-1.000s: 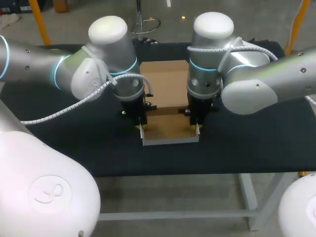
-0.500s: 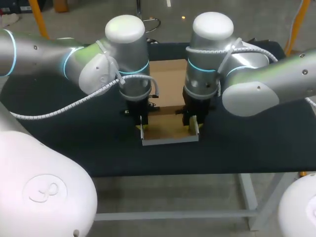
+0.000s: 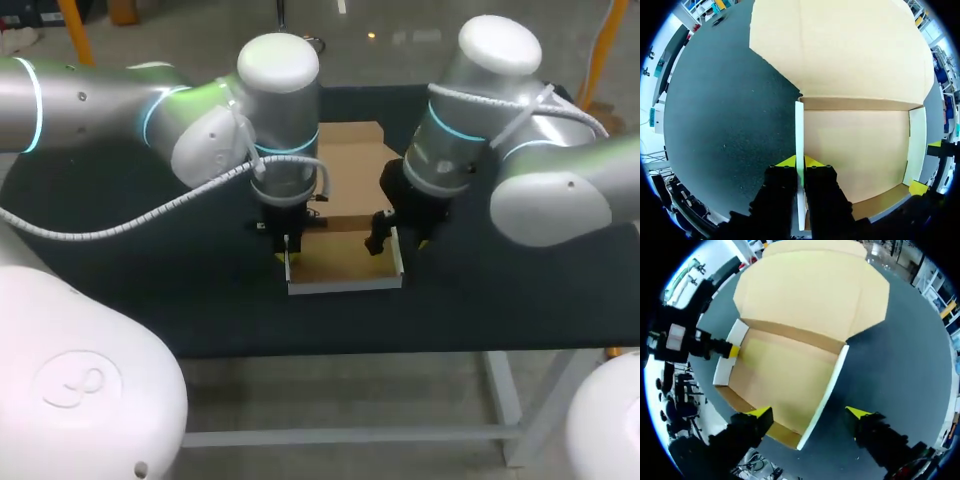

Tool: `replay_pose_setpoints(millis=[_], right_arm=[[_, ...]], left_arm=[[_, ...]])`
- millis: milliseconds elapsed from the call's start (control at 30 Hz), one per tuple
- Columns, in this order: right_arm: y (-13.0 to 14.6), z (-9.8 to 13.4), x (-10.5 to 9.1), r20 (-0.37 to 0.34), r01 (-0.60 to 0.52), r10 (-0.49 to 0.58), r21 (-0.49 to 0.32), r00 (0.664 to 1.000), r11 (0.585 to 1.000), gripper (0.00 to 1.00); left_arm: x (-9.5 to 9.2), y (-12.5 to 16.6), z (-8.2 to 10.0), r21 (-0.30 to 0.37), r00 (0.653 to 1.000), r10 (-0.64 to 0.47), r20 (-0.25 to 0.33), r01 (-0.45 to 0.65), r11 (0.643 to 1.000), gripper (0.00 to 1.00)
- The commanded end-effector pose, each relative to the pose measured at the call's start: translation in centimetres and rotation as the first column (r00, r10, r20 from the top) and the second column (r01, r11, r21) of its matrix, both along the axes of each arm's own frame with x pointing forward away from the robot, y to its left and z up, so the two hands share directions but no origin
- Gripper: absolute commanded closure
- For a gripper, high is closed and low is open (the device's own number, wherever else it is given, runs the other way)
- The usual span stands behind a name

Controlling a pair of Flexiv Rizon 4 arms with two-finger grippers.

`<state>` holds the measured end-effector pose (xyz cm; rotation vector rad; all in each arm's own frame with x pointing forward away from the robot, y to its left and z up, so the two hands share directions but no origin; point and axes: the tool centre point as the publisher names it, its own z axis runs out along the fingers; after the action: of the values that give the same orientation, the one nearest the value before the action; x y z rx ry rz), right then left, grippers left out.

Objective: Assemble the packaging by folding the flat box into shape, placing the metal phone stand inside, and closing the box properly

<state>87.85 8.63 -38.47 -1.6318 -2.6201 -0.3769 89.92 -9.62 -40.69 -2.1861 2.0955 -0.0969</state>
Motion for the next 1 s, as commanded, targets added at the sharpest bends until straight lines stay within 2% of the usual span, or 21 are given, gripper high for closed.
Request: replay_pose_setpoints(millis=[33,200,233,267,367,800,1000], right_arm=[[-1.9,1.5,-1.5,0.050,-0.144,0.139,0.136,0.989,0.980,0.00],[-2.8,2.7,-2.0,0.121,-0.264,0.248,0.147,0.961,0.953,0.00],[-2.9,2.9,-2.1,0.138,-0.309,0.288,0.158,0.947,0.938,0.00],[-3.0,3.1,-2.3,0.160,-0.368,0.343,0.168,0.925,0.914,0.00],[-3.3,3.3,-2.8,0.211,-0.550,0.514,0.183,0.832,0.815,0.00],[-3.3,3.3,-2.9,0.206,-0.558,0.523,0.183,0.827,0.809,0.00],[-4.9,4.5,-4.5,0.274,-0.614,0.560,0.185,0.782,0.767,0.00]], left_arm=[[-0.2,-0.1,0.1,0.066,1.000,0.007,0.012,-0.008,0.998,1.00],[-0.2,0.2,0.3,0.064,1.000,0.003,0.022,-0.005,0.998,1.00],[-0.2,0.2,0.3,0.064,1.000,0.003,0.024,-0.004,0.998,1.00],[-0.2,0.3,0.3,0.063,1.000,0.003,0.024,-0.004,0.998,1.00],[-0.1,0.4,0.4,0.061,1.000,0.002,0.026,-0.004,0.998,1.00],[0.0,1.5,0.9,0.041,1.000,0.004,0.030,-0.005,0.999,1.00],[0.3,2.0,0.9,0.028,1.000,-0.008,0.017,0.008,1.000,1.00]])
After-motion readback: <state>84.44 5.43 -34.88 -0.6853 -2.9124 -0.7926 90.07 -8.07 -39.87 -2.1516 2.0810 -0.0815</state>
